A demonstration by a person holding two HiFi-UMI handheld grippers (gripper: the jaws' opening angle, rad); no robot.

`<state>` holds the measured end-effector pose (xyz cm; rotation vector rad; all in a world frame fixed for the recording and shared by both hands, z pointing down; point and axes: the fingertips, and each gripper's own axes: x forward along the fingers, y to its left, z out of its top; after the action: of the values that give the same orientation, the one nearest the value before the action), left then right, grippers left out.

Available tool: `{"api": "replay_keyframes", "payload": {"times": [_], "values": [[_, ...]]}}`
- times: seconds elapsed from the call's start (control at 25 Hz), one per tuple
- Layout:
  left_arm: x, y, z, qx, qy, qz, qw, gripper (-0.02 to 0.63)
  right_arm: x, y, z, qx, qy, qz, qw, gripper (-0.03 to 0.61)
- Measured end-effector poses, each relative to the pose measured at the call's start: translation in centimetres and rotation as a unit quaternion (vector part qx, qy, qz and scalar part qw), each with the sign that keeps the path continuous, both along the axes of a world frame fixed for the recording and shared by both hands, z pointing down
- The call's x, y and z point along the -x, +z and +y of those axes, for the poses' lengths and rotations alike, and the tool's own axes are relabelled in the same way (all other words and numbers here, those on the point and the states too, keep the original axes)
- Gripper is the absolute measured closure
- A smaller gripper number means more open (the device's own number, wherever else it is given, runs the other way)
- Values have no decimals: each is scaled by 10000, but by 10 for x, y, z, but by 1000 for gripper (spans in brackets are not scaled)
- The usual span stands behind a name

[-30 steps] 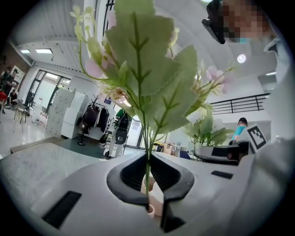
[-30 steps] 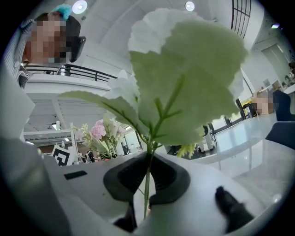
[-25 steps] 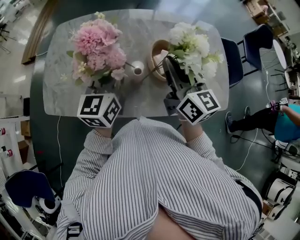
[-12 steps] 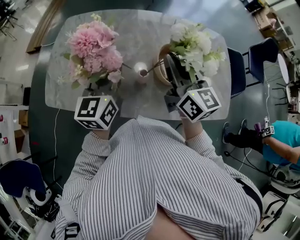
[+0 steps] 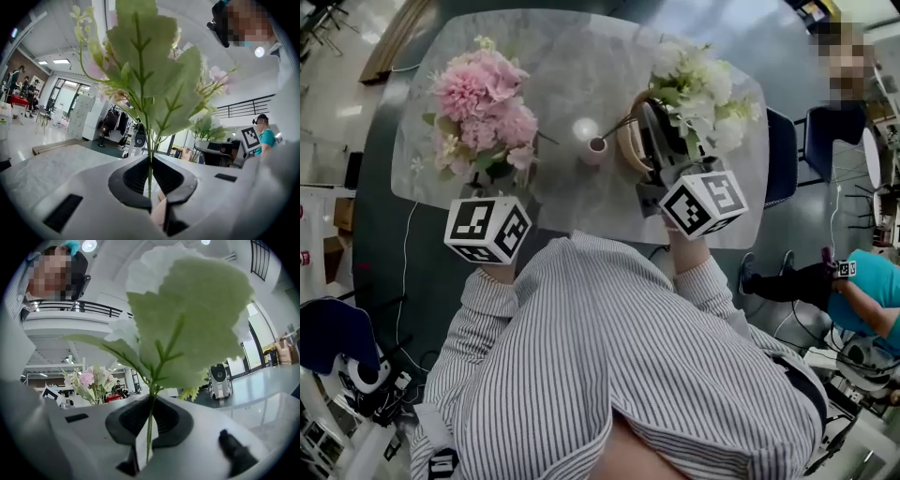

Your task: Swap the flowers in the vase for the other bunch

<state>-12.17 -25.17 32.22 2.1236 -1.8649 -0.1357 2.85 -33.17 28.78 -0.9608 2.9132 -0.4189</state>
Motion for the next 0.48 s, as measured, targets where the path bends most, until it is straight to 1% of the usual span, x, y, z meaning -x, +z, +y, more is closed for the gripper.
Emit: {"api": "replay_keyframes", "payload": {"times": [0.12, 0.48], "values": [[2, 4, 3, 71, -28, 19, 10000, 580, 5, 4, 0, -9, -75, 38, 10000, 554], [17, 31, 4, 382, -56, 126, 9992, 580, 31, 36, -5, 191, -294, 418, 9985, 554]]}}
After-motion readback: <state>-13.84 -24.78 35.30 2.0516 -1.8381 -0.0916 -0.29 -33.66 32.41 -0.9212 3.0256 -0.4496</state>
